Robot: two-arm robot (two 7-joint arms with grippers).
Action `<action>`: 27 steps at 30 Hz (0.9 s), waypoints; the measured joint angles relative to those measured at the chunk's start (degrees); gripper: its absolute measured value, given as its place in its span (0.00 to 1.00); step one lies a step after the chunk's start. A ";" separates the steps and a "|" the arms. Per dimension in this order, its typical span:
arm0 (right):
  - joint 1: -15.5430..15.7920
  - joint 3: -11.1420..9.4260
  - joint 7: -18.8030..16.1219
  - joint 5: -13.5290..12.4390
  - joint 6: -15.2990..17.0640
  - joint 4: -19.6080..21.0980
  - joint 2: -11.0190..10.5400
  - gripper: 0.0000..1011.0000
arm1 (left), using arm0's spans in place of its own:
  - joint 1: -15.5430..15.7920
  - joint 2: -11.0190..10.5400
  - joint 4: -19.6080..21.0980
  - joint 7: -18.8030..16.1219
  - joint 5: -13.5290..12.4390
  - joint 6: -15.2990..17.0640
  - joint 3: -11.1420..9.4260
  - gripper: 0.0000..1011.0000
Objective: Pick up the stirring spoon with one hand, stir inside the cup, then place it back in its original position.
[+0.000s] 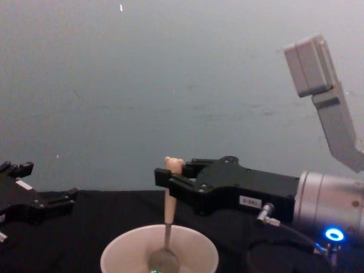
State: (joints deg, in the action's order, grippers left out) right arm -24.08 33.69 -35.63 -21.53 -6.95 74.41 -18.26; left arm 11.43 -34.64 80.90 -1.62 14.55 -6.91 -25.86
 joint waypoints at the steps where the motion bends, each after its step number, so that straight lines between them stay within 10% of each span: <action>1: 0.03 -0.09 0.02 0.04 0.00 0.00 -0.10 0.21 | 0.00 0.00 0.00 0.00 0.00 0.00 0.00 0.99; 27: 4.59 -0.33 -2.30 -1.12 1.87 7.38 -5.46 0.21 | 0.00 0.00 0.00 0.00 0.00 0.00 0.00 0.99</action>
State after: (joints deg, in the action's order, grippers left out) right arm -19.49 33.36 -37.93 -22.65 -5.08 81.80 -23.72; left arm 11.43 -34.64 80.90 -1.62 14.55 -6.91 -25.86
